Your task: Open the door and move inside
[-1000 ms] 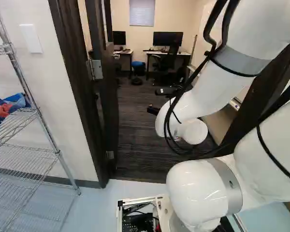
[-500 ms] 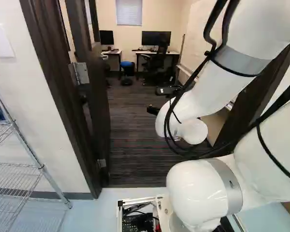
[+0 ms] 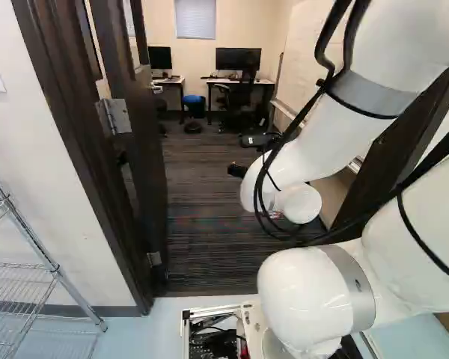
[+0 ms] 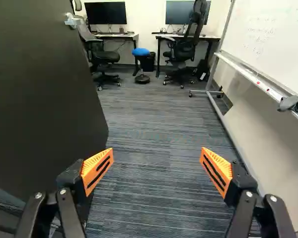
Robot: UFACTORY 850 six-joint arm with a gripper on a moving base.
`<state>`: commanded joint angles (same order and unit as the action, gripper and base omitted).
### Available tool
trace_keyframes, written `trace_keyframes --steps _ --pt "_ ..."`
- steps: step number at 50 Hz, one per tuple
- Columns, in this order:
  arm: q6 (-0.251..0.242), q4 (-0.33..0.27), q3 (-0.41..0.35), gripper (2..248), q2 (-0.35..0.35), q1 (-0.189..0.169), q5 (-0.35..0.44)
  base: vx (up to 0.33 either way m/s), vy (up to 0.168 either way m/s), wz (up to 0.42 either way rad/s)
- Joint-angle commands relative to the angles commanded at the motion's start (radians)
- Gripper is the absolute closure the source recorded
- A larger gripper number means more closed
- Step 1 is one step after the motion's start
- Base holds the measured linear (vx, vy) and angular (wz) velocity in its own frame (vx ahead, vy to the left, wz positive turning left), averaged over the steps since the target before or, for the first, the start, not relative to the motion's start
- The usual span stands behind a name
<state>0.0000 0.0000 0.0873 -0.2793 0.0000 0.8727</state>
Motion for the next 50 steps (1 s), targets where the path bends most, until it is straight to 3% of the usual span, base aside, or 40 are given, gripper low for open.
trace_keyframes --steps 50 --pt "0.000 0.000 0.000 3 0.000 0.000 0.000 0.081 -0.007 -0.003"
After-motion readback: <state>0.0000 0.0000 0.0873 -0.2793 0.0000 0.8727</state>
